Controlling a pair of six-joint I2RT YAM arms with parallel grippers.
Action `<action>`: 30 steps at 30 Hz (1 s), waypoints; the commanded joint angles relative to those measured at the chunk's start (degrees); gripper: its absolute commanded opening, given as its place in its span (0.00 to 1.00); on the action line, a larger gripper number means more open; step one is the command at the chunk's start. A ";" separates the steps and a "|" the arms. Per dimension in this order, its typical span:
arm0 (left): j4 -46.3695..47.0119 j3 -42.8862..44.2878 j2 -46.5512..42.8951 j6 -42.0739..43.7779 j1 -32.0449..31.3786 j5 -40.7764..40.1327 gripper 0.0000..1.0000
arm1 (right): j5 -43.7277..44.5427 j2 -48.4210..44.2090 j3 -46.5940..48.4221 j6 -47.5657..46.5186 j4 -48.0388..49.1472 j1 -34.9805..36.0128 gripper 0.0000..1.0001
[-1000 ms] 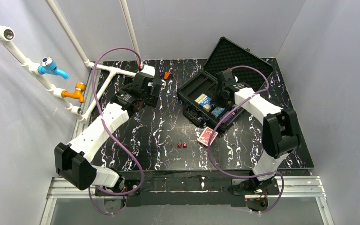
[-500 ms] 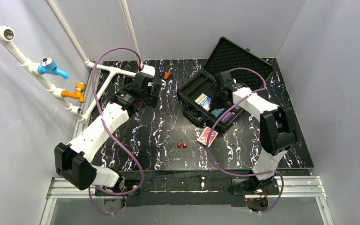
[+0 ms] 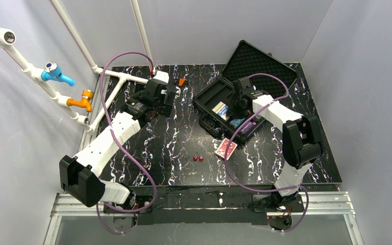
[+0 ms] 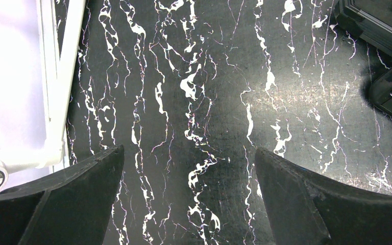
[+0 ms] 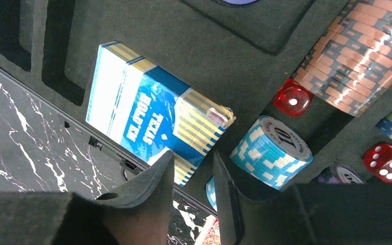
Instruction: Pack up texas hold em set
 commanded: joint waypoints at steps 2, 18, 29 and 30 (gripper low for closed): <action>-0.93 -0.33 -0.77 0.42 0.25 -1.07 0.99 | 0.21 -1.56 4.36 -2.52 -2.92 0.36 0.44; -0.93 -0.37 -0.76 0.50 0.25 -1.38 0.99 | -2.15 2.11 12.54 -6.08 -2.11 0.36 0.38; -0.85 -0.37 -0.50 0.58 0.24 -1.77 0.99 | 0.27 11.09 13.15 -7.48 -3.17 0.36 0.31; -0.87 -0.33 -0.48 0.56 0.24 -1.77 0.99 | 0.41 10.98 12.00 -7.43 -2.61 0.36 0.31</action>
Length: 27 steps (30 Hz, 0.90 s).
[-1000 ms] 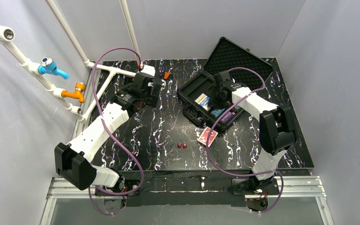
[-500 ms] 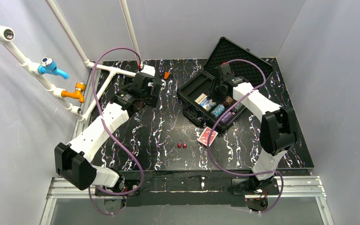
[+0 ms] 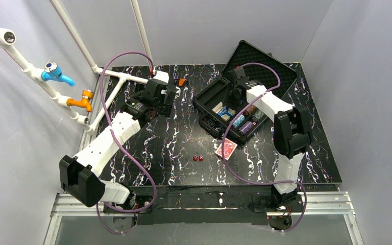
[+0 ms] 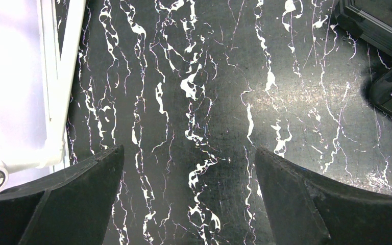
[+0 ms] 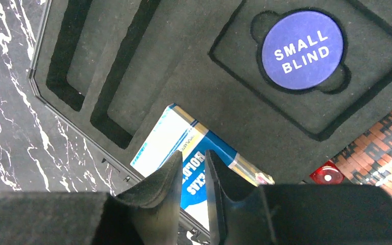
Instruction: Pack up texas hold em set
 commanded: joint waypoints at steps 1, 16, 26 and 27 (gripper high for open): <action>-0.86 -0.35 -0.50 0.56 0.25 -1.71 0.99 | 1.86 1.11 -2.97 -1.48 -0.05 0.18 0.31; -0.93 -0.26 0.16 0.56 0.24 -1.53 0.99 | 1.67 -6.89 -5.89 -3.71 2.16 0.18 0.51; -0.93 -0.20 0.31 0.55 0.23 -1.35 0.99 | 2.87 -14.18 -4.22 -4.07 -2.14 0.27 0.89; -0.93 -0.24 0.31 0.56 0.24 -1.35 0.99 | 3.63 -14.88 -4.29 -3.39 -2.92 0.27 0.91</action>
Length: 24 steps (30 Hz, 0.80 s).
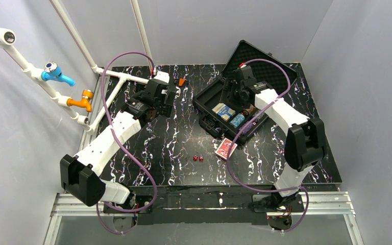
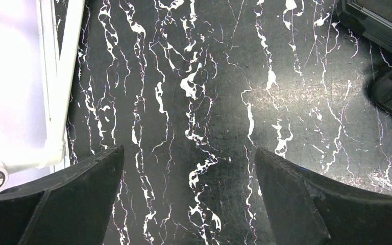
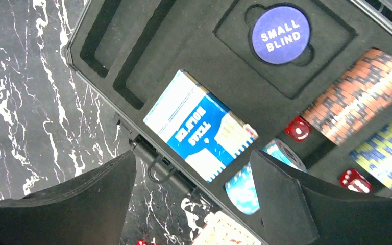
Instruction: Pack up texas hold em set
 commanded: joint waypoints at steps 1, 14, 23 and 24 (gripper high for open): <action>-0.92 -0.20 -0.14 0.39 0.24 -1.33 0.99 | 2.77 -5.03 0.69 0.82 -4.00 -0.04 0.95; -0.91 -0.40 -1.32 0.36 0.25 -1.33 0.99 | 13.83 -13.64 -9.26 19.09 -13.29 6.55 0.98; -0.90 -0.56 -2.11 0.25 0.25 -1.42 0.99 | 15.65 -15.98 -13.20 28.23 -16.86 12.65 0.98; -0.92 -0.57 -2.15 0.28 0.25 -1.46 0.99 | 15.51 -16.21 -13.89 28.67 -16.68 13.03 0.98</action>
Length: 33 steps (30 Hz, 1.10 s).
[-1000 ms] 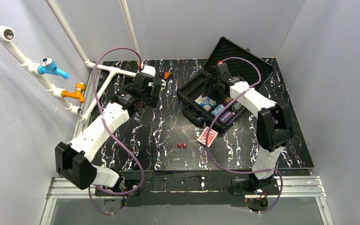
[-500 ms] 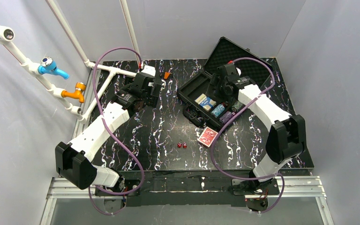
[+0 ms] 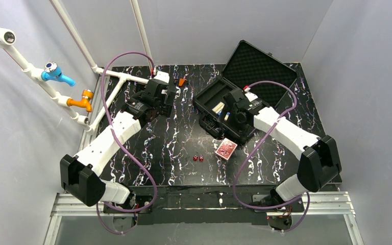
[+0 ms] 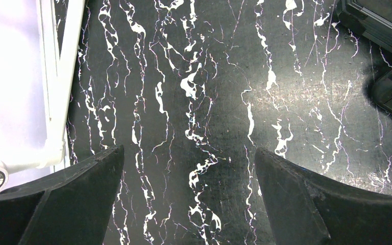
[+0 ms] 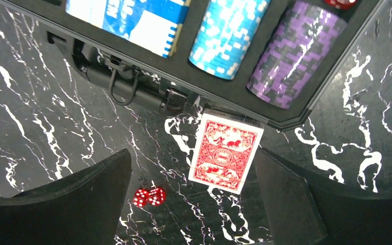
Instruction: Pack up texas hold em set
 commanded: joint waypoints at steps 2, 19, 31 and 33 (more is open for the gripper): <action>-0.93 -0.62 -2.23 0.23 0.21 -1.51 0.99 | 2.00 -2.55 -3.92 5.99 -1.39 2.03 0.98; -0.88 -0.60 -2.18 0.24 0.22 -1.42 0.99 | -0.35 1.61 -9.72 7.77 0.89 7.45 0.98; -0.93 -0.60 -2.03 0.29 0.24 -1.38 0.99 | -1.01 5.14 -12.08 8.08 3.48 9.25 0.98; -0.93 -0.59 -2.12 0.27 0.25 -1.38 0.99 | -1.01 5.53 -12.66 7.92 4.34 9.34 0.98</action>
